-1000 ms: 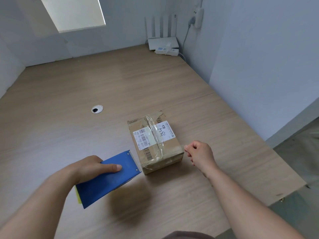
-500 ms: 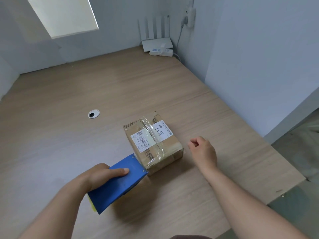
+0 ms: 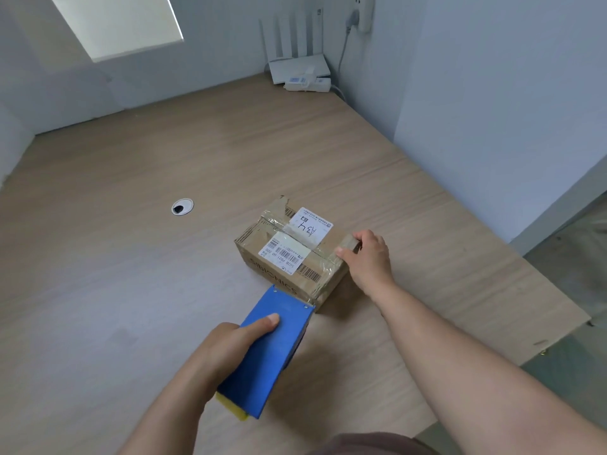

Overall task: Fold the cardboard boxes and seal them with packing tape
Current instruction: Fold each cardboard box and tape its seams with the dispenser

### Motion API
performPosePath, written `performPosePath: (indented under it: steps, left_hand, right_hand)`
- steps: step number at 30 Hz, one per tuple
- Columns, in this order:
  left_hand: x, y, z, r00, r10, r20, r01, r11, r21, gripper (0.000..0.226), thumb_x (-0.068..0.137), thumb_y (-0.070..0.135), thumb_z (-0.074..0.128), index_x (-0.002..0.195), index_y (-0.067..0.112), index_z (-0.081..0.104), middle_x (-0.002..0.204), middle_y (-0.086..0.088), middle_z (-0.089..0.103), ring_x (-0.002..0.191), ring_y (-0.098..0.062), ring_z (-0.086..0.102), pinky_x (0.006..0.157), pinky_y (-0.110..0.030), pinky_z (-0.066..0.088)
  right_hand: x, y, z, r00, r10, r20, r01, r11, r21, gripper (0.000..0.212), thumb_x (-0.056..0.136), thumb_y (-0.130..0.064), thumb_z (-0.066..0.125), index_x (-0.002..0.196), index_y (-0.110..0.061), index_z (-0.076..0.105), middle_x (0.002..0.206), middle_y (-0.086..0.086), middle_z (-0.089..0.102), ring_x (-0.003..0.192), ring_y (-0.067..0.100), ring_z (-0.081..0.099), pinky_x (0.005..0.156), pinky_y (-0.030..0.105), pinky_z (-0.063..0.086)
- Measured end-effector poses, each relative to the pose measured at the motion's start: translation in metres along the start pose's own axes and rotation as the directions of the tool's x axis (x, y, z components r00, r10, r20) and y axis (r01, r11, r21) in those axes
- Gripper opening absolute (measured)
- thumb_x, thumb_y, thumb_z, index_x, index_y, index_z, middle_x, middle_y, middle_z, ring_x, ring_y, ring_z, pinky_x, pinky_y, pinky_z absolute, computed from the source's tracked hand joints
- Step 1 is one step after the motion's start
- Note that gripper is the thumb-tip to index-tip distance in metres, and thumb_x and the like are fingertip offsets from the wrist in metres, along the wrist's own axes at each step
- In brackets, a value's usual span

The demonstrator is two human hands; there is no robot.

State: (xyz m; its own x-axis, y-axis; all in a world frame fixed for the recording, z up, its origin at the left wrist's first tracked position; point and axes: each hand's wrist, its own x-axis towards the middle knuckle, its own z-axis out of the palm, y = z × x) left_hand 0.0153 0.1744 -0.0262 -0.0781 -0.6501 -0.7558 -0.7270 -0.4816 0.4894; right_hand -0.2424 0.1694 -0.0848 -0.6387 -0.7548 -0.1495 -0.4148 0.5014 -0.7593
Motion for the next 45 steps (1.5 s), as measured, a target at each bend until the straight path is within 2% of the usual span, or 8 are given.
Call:
performPosePath:
  steps: [12,20,26,31,37,39,42,45]
  left_hand:
    - [0.008,0.027,0.013,0.986,0.053,-0.161,0.010,0.930,0.367,0.051,0.076,0.070,0.057,0.078,0.019,0.057,0.081,0.002,0.059,0.076,-0.014,0.060,0.061,-0.029,0.041]
    - [0.006,0.048,0.017,0.895,0.280,-0.348,0.163,0.520,0.839,0.024,0.090,0.039,0.048,0.103,0.022,0.059,0.097,0.004,0.062,0.094,-0.019,0.060,0.070,-0.025,0.037]
    - [0.016,0.007,-0.004,0.844,0.231,-0.483,0.189,0.715,0.673,0.031,0.090,0.043,0.040,0.095,0.015,0.052,0.076,0.002,0.057,0.067,-0.017,0.055,0.061,-0.026,0.040]
    - [0.035,-0.019,-0.006,0.761,0.425,-0.489,0.169,0.598,0.784,0.030,0.096,0.042,0.037,0.106,0.015,0.045,0.106,-0.002,0.066,0.090,-0.025,0.061,0.076,-0.034,0.033]
    - [0.054,-0.027,-0.003,0.777,0.384,-0.498,0.071,0.733,0.676,0.028,0.097,0.043,0.041,0.094,0.015,0.041,0.110,-0.006,0.064,0.098,-0.027,0.059,0.077,-0.033,0.035]
    - [0.052,-0.024,0.002,0.704,0.456,-0.545,0.068,0.720,0.690,0.038,0.095,0.036,0.048,0.121,0.009,0.047,0.126,-0.012,0.057,0.113,-0.029,0.055,0.096,-0.037,0.035]
    - [0.037,0.001,0.043,0.507,0.677,-0.533,-0.250,0.707,0.661,0.062,0.093,0.019,0.056,0.144,-0.006,0.032,0.150,-0.025,0.033,0.138,-0.039,0.034,0.113,-0.047,0.027]
    - [0.033,0.026,0.089,0.678,0.584,-0.447,-0.429,0.808,0.405,0.068,0.102,0.034,0.036,0.151,0.000,0.003,0.160,-0.013,-0.003,0.149,-0.023,0.001,0.119,-0.031,0.004]
  right_hand:
    - [0.003,-0.003,-0.004,0.998,0.027,0.056,-0.029,0.999,0.031,0.046,0.082,-0.028,0.071,0.119,-0.009,0.051,0.124,0.014,0.047,0.116,0.029,0.045,0.101,0.034,0.036]
    - [0.000,-0.004,-0.007,0.997,0.075,0.021,-0.072,0.989,-0.128,0.050,0.080,-0.044,0.068,0.117,-0.015,0.048,0.125,0.011,0.049,0.120,0.030,0.045,0.097,0.042,0.033]
    - [-0.006,0.002,-0.007,0.999,0.028,0.027,-0.023,0.981,-0.195,0.056,0.075,-0.054,0.067,0.112,-0.016,0.049,0.121,0.010,0.053,0.117,0.031,0.047,0.096,0.042,0.033]
    - [-0.018,-0.002,0.000,0.997,-0.059,0.059,0.071,0.970,-0.232,0.053,0.077,-0.053,0.066,0.107,-0.013,0.048,0.118,0.011,0.054,0.114,0.032,0.046,0.095,0.041,0.035]
    - [-0.016,-0.010,0.000,0.989,-0.092,0.115,0.121,0.952,-0.281,0.060,0.078,-0.054,0.066,0.110,-0.006,0.048,0.118,0.012,0.055,0.114,0.032,0.047,0.095,0.041,0.038]
    - [-0.016,-0.010,0.001,0.988,-0.098,0.120,0.129,0.950,-0.285,0.059,0.078,-0.054,0.066,0.108,-0.007,0.049,0.116,0.012,0.055,0.113,0.032,0.048,0.094,0.040,0.039]
    - [-0.016,-0.009,0.002,0.987,-0.108,0.120,0.139,0.947,-0.290,0.058,0.078,-0.054,0.066,0.107,-0.007,0.048,0.116,0.011,0.056,0.112,0.031,0.049,0.094,0.040,0.039]
    - [-0.015,-0.006,0.003,0.983,-0.135,0.126,0.166,0.948,-0.273,0.059,0.080,-0.054,0.065,0.113,-0.009,0.046,0.119,0.009,0.055,0.114,0.029,0.048,0.094,0.039,0.039]
